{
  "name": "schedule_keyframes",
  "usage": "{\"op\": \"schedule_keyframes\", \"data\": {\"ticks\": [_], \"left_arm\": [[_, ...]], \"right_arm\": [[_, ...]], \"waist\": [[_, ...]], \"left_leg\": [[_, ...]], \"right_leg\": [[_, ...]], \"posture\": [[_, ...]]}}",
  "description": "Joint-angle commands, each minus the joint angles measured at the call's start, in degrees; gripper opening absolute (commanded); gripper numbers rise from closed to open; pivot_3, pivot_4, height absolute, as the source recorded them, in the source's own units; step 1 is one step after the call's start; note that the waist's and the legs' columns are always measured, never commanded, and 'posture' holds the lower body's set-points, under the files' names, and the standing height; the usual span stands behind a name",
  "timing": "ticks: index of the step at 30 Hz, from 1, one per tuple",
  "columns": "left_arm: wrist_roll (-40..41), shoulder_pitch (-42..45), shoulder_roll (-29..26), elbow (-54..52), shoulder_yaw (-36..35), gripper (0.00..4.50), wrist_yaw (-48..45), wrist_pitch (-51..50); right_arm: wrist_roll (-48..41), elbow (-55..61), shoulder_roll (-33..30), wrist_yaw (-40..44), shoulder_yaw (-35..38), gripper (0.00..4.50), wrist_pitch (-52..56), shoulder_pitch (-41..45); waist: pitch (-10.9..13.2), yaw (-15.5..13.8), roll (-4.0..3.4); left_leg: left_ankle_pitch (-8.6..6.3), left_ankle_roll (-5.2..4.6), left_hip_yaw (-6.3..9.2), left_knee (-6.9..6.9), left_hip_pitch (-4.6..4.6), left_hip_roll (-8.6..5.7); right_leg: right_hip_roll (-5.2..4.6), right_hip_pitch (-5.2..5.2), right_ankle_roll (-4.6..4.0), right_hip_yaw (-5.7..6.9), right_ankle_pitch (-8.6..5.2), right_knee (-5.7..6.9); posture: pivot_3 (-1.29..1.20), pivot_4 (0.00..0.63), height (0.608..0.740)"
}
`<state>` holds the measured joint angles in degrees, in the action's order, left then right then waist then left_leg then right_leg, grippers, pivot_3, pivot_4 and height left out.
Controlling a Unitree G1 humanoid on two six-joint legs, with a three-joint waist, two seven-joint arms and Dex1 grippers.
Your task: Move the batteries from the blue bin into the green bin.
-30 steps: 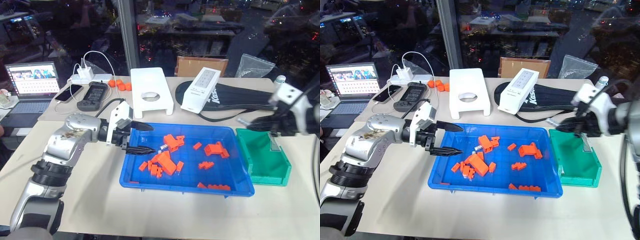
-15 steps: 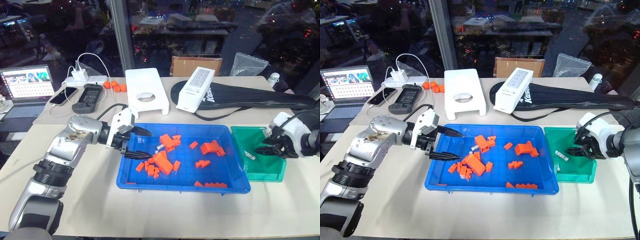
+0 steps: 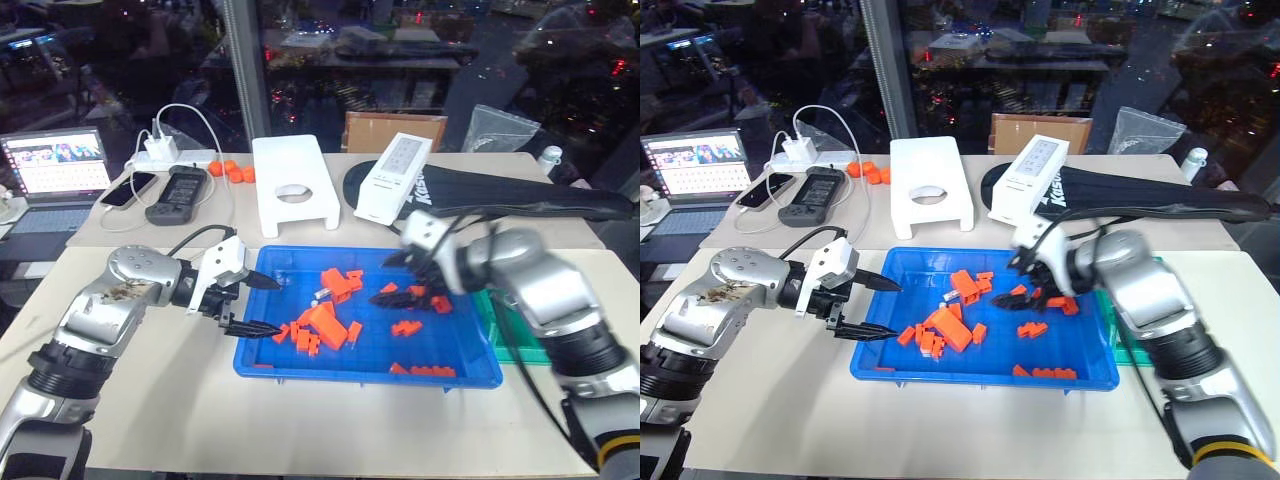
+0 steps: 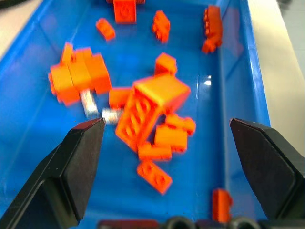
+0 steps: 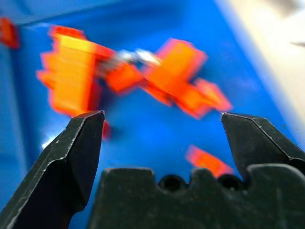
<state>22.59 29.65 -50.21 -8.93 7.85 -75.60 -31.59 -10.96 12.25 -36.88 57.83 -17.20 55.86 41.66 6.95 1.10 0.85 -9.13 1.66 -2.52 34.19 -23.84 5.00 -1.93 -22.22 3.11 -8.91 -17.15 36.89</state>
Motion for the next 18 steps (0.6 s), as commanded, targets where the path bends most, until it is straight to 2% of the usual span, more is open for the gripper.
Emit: {"op": "schedule_keyframes", "data": {"ticks": [1,6,14,17,18], "left_arm": [[1.36,-0.78,-1.47,-3.23,-2.47,4.5,0.66,-0.91],[1.34,-0.91,-1.66,-3.58,-2.6,4.5,1.05,-1.28],[1.59,-0.04,-1.35,-3.12,-2.39,4.5,0.71,-1.2],[2.01,0.29,-1.09,-2.97,-2.47,4.5,0.46,-1.27],[2.05,0.38,-1.06,-2.92,-2.44,4.5,0.45,-1.27]], "right_arm": [[-2.71,6.32,7.78,-7.09,0.19,4.49,8.63,-0.11],[-2.47,6.58,14.22,-14.18,-1.32,4.49,13.19,-1.38],[-2.62,5.72,16.64,-19.57,-3.9,4.49,14.11,-3.69],[-3.18,5.67,17.42,-21.0,-3.49,3.81,13.54,-4.37],[-3.41,5.89,17.52,-21.22,-3.34,3.44,13.45,-4.37]], "waist": [[-0.04,-0.26,0.06],[-0.06,-0.52,0.1],[-0.1,-0.17,0.15],[-0.1,-0.11,0.15],[-0.1,-0.11,0.15]], "left_leg": [[0.0,0.0,0.0,0.0,0.0,0.0],[0.0,0.0,0.08,0.02,0.01,0.01],[0.0,0.0,0.15,-0.01,0.01,0.01],[0.0,0.0,0.16,-0.02,0.01,0.01],[0.0,0.0,0.16,-0.02,0.01,0.01]], "right_leg": [[0.0,0.01,0.0,0.02,0.0,0.0],[0.0,0.0,-0.04,0.12,-0.01,0.12],[0.03,-0.01,-0.09,0.17,-0.04,0.15],[0.03,-0.01,-0.1,0.18,-0.06,0.15],[0.03,-0.01,-0.1,0.17,-0.06,0.15]], "posture": [[0.0,0.15,0.722],[0.0,0.15,0.722],[0.0,0.15,0.722],[0.0,0.15,0.722],[0.0,0.15,0.722]]}}
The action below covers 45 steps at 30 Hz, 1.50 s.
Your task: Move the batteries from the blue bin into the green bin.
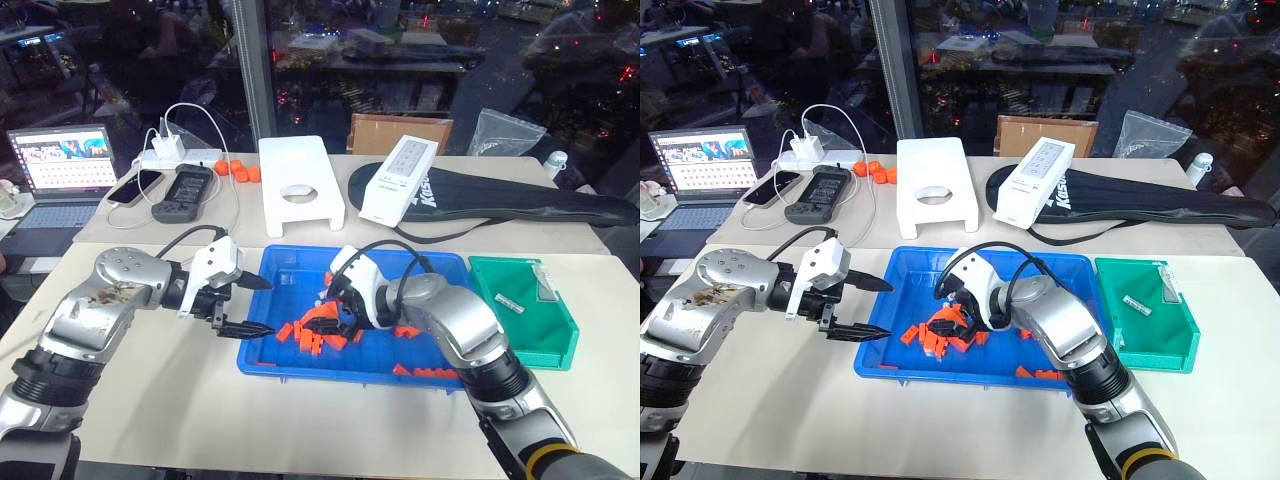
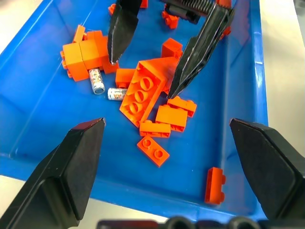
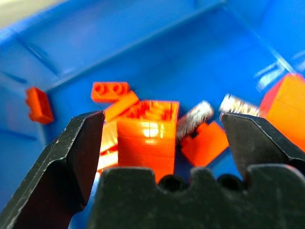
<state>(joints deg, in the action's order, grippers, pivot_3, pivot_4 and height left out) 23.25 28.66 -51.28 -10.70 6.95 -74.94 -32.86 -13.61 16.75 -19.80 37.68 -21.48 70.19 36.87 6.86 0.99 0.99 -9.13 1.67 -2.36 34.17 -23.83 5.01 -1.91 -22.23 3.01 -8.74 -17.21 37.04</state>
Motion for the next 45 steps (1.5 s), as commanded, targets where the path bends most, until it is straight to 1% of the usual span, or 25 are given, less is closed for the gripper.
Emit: {"op": "schedule_keyframes", "data": {"ticks": [1,3,4,5,6,15,21,24,26,29,32,40,45], "left_arm": [[1.41,1.45,-0.01,-1.02,-1.46,4.5,-0.21,0.04],[1.42,1.59,-0.01,-0.74,-1.29,4.5,-0.2,0.2],[1.37,1.67,0.04,-0.56,-1.19,4.5,-0.17,0.31],[1.31,1.76,0.1,-0.35,-1.07,4.5,-0.12,0.4],[1.2,1.83,0.16,-0.17,-0.91,4.5,-0.09,0.53],[0.83,2.25,0.82,0.24,-0.09,4.5,-0.28,1.06],[0.55,2.48,1.07,0.38,0.26,4.5,-0.4,1.28],[0.39,2.17,1.14,-0.04,0.51,4.5,-0.46,1.25],[0.41,1.99,1.15,-0.3,0.57,4.5,-0.56,1.11],[0.37,1.94,0.96,-0.32,0.61,4.5,-0.74,1.08],[0.16,1.98,0.8,-0.2,0.75,4.5,-0.92,1.13],[-0.33,1.5,0.35,-0.53,0.58,4.5,-1.36,0.91],[-0.31,1.14,0.03,-0.85,0.32,4.5,-1.22,0.61]], "right_arm": [[-1.02,1.65,0.43,-1.2,1.12,3.14,-0.85,0.54],[-1.36,2.2,0.04,-1.3,1.64,2.4,-1.02,1.06],[-1.55,2.48,-0.19,-1.3,2.18,2.17,-1.07,1.47],[-2.0,2.83,-0.44,-1.19,2.98,1.77,-0.94,1.97],[-2.66,3.16,-0.78,-0.97,4.18,1.5,-0.55,2.51],[-4.79,2.5,-7.7,0.24,9.38,1.5,-1.36,2.73],[-2.22,0.74,-13.92,-0.35,8.08,1.5,-3.38,1.5],[-2.68,0.33,-14.37,-0.99,9.04,1.5,-3.63,0.18],[-2.92,0.2,-14.37,-1.05,9.55,2.51,-3.98,-0.24],[-3.11,0.08,-14.06,-1.04,9.87,3.37,-4.4,0.14],[-2.46,-0.62,-13.74,-1.35,9.53,4.43,-6.03,1.44],[-5.66,0.98,-9.03,0.05,8.12,4.43,-4.72,4.7],[-5.65,0.6,-7.39,1.95,2.1,4.43,-6.29,4.44]], "waist": [[0.0,0.02,0.01],[0.0,0.03,0.01],[0.0,0.03,0.01],[0.0,0.03,0.01],[0.0,0.03,0.01],[-0.01,-0.08,0.02],[0.0,0.01,0.02],[-0.01,0.02,0.03],[-0.01,0.03,0.03],[-0.01,0.02,0.04],[-0.01,0.02,0.04],[-0.01,0.08,0.04],[-0.01,0.07,0.04]], "left_leg": [[0.0,0.0,0.0,0.0,0.0,0.0],[0.0,0.0,0.02,0.0,0.0,0.0],[0.0,0.0,0.03,0.0,0.0,0.0],[0.0,0.0,0.03,0.0,0.0,0.0],[0.0,0.0,0.03,0.0,0.0,0.0],[0.0,0.0,0.04,-0.01,-0.01,-0.01],[0.0,0.0,0.04,-0.06,-0.01,-0.01],[0.0,0.0,0.05,-0.08,0.0,-0.01],[0.0,0.0,0.05,-0.08,0.0,-0.01],[0.0,0.0,0.05,-0.08,0.0,-0.01],[0.0,0.0,0.06,-0.08,0.0,-0.01],[0.0,0.0,0.07,-0.13,0.0,-0.01],[0.0,0.0,0.07,-0.13,0.0,-0.01]], "right_leg": [[0.0,0.0,0.0,0.0,0.0,0.0],[0.0,0.01,0.0,0.02,0.0,0.0],[0.0,0.01,0.0,0.02,0.0,0.0],[0.0,0.01,0.01,0.02,0.0,-0.01],[0.0,0.01,0.01,0.02,0.0,-0.01],[0.0,0.03,0.01,0.03,-0.01,-0.04],[0.0,0.01,0.03,0.03,-0.03,-0.06],[0.0,0.02,0.09,0.03,-0.07,-0.07],[0.0,0.02,0.14,0.02,-0.1,-0.08],[0.0,0.02,0.14,0.02,-0.1,-0.08],[0.0,0.02,0.14,0.03,-0.1,-0.08],[0.01,0.01,0.13,0.03,-0.1,-0.08],[0.0,0.01,0.12,0.03,-0.09,-0.1]], "posture": [[0.0,0.15,0.722],[0.0,0.15,0.722],[0.0,0.15,0.722],[0.0,0.15,0.722],[0.0,0.15,0.722],[0.0,0.15,0.722],[0.0,0.15,0.722],[0.0,0.15,0.722],[0.0,0.15,0.722],[0.0,0.15,0.722],[0.0,0.15,0.722],[0.0,0.15,0.722],[0.0,0.15,0.722]]}}
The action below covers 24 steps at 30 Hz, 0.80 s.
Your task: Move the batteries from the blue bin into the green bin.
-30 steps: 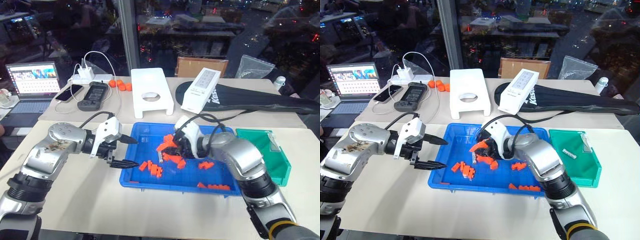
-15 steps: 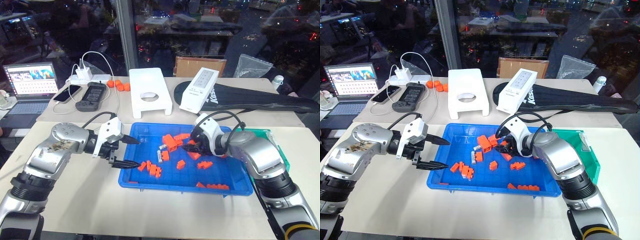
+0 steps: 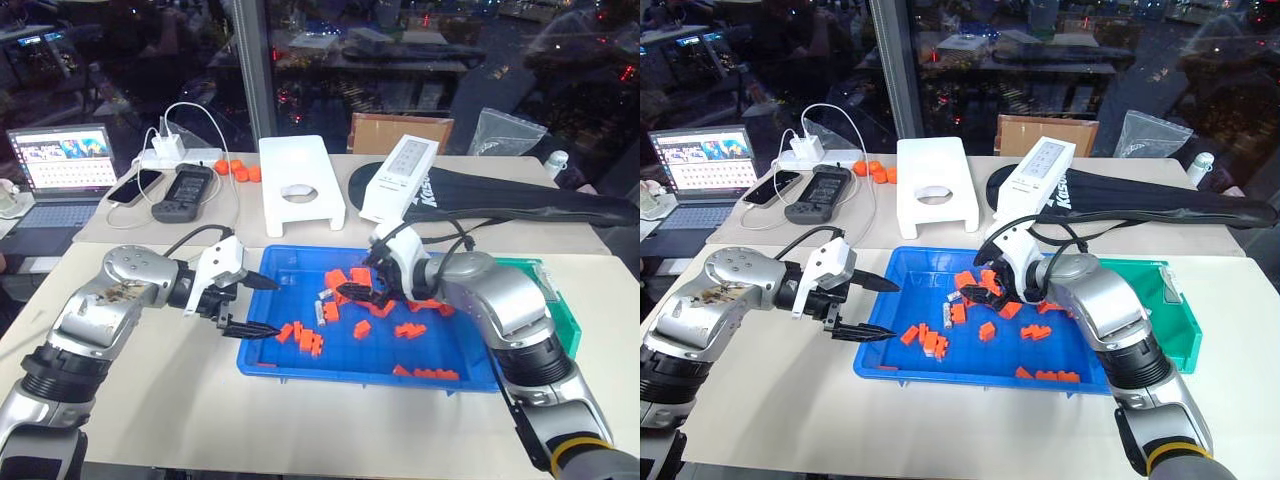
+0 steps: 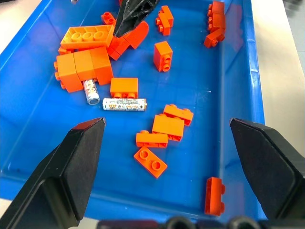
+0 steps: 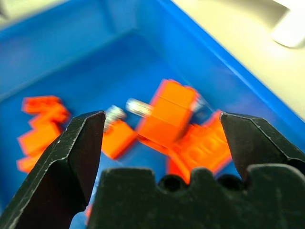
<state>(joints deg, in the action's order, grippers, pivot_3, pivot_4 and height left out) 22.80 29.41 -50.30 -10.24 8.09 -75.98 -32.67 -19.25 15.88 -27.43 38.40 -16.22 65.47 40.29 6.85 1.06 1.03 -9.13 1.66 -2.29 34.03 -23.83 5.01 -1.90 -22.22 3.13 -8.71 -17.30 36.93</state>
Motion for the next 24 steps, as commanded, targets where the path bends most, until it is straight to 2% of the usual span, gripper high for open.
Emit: {"op": "schedule_keyframes", "data": {"ticks": [1,14,21,24], "left_arm": [[0.19,0.29,-1.03,-1.4,-0.88,4.5,-0.18,0.37],[0.27,-0.84,-1.84,-2.5,-1.21,4.5,0.67,-0.02],[0.37,-1.57,-2.29,-3.11,-1.42,4.5,1.23,-0.09],[0.28,-1.62,-2.35,-3.11,-1.31,4.5,1.42,0.0]], "right_arm": [[0.14,0.79,0.62,1.54,-4.05,4.43,-2.25,1.15],[6.05,-14.87,5.42,4.77,-11.83,4.43,-13.37,4.39],[8.86,-18.22,6.01,7.05,-14.3,4.43,-16.02,3.43],[9.57,-18.61,5.98,7.67,-14.27,3.71,-16.45,3.06]], "waist": [[0.0,-0.01,0.0],[0.0,0.02,0.0],[-0.01,-0.01,0.0],[-0.01,0.01,0.01]], "left_leg": [[0.0,0.0,0.0,0.0,0.0,0.0],[0.0,0.0,0.0,-0.02,0.0,0.0],[0.0,0.0,0.0,-0.03,0.02,0.0],[0.0,0.0,0.0,-0.03,0.03,0.0]], "right_leg": [[0.0,0.0,0.0,0.0,0.0,0.0],[0.0,-0.01,-0.01,0.01,-0.01,0.0],[0.0,0.01,-0.01,0.02,-0.01,0.01],[0.0,0.01,-0.01,0.02,-0.01,0.01]], "posture": [[0.0,0.15,0.722],[0.0,0.15,0.722],[0.0,0.15,0.722],[0.0,0.15,0.722]]}}
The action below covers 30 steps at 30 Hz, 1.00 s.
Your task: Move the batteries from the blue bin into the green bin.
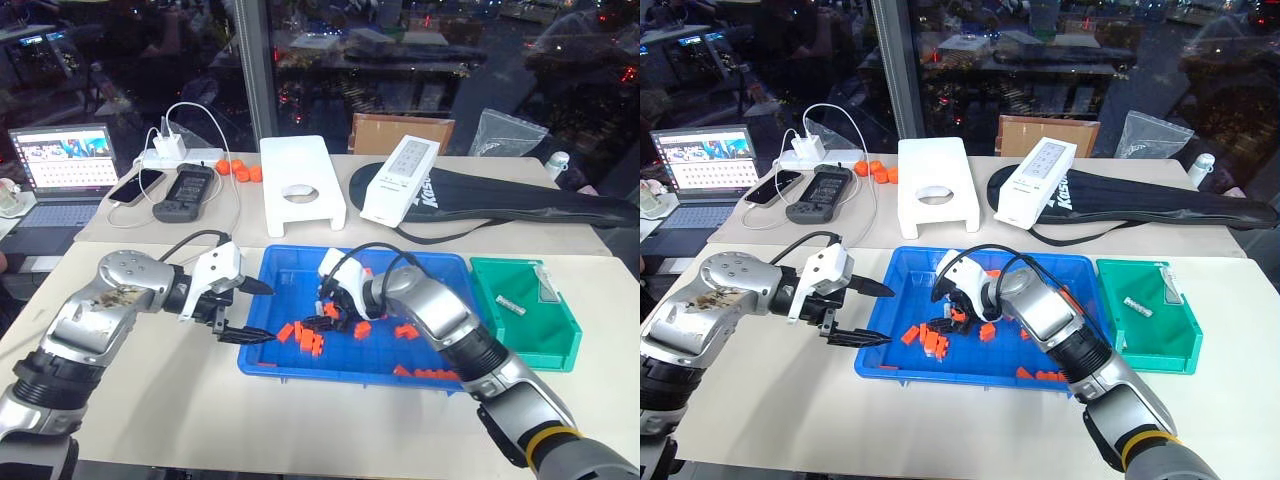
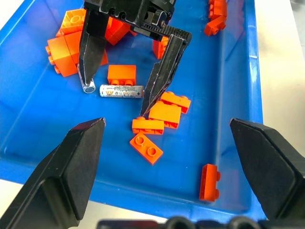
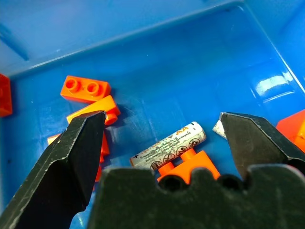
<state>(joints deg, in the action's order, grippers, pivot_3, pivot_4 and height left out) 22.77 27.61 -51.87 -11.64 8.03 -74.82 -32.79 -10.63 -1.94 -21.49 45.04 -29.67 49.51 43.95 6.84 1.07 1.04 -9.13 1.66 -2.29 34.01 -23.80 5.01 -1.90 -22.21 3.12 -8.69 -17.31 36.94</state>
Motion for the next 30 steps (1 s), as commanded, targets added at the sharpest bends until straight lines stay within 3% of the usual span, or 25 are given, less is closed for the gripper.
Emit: {"op": "schedule_keyframes", "data": {"ticks": [1,11,20,26,30], "left_arm": [[0.28,0.15,-0.78,-1.72,-1.24,4.5,0.29,0.15],[-0.1,0.39,-0.37,-1.36,-0.59,4.5,0.28,0.63],[-0.24,0.6,-0.1,-0.99,-0.29,4.5,-0.02,0.71],[-0.54,1.13,0.51,-0.32,0.31,4.5,-0.34,1.12],[-0.83,1.87,1.1,0.4,0.98,4.5,-0.66,1.52]], "right_arm": [[1.25,-0.81,-0.06,1.21,-0.92,3.43,-0.56,-0.65],[2.42,0.95,-0.63,1.92,-0.68,0.04,0.22,-1.33],[-0.74,8.56,-3.47,3.25,5.65,0.04,6.59,1.55],[-6.46,23.25,-12.73,8.37,5.61,1.81,15.04,-0.47],[-6.37,28.53,-18.76,11.68,0.89,3.22,11.78,-3.25]], "waist": [[0.0,0.01,0.0],[0.0,-0.02,0.01],[0.0,-0.11,0.01],[0.0,-0.29,0.01],[0.0,-0.25,0.03]], "left_leg": [[0.0,0.0,0.0,0.0,0.01,0.0],[0.0,0.0,0.0,0.0,0.0,0.0],[0.0,0.0,0.0,0.0,-0.03,0.0],[0.0,0.0,0.0,-0.06,-0.03,0.0],[0.0,0.0,0.0,-0.07,-0.03,0.0]], "right_leg": [[0.0,0.0,0.0,0.0,0.0,0.0],[0.0,-0.01,-0.01,0.0,0.0,0.01],[0.0,-0.02,-0.01,0.0,0.0,0.0],[-0.01,-0.03,-0.03,0.01,-0.01,-0.05],[-0.01,-0.02,0.0,0.01,-0.04,-0.11]], "posture": [[0.0,0.15,0.722],[0.0,0.15,0.722],[0.0,0.15,0.722],[0.0,0.15,0.722],[0.0,0.15,0.722]]}}
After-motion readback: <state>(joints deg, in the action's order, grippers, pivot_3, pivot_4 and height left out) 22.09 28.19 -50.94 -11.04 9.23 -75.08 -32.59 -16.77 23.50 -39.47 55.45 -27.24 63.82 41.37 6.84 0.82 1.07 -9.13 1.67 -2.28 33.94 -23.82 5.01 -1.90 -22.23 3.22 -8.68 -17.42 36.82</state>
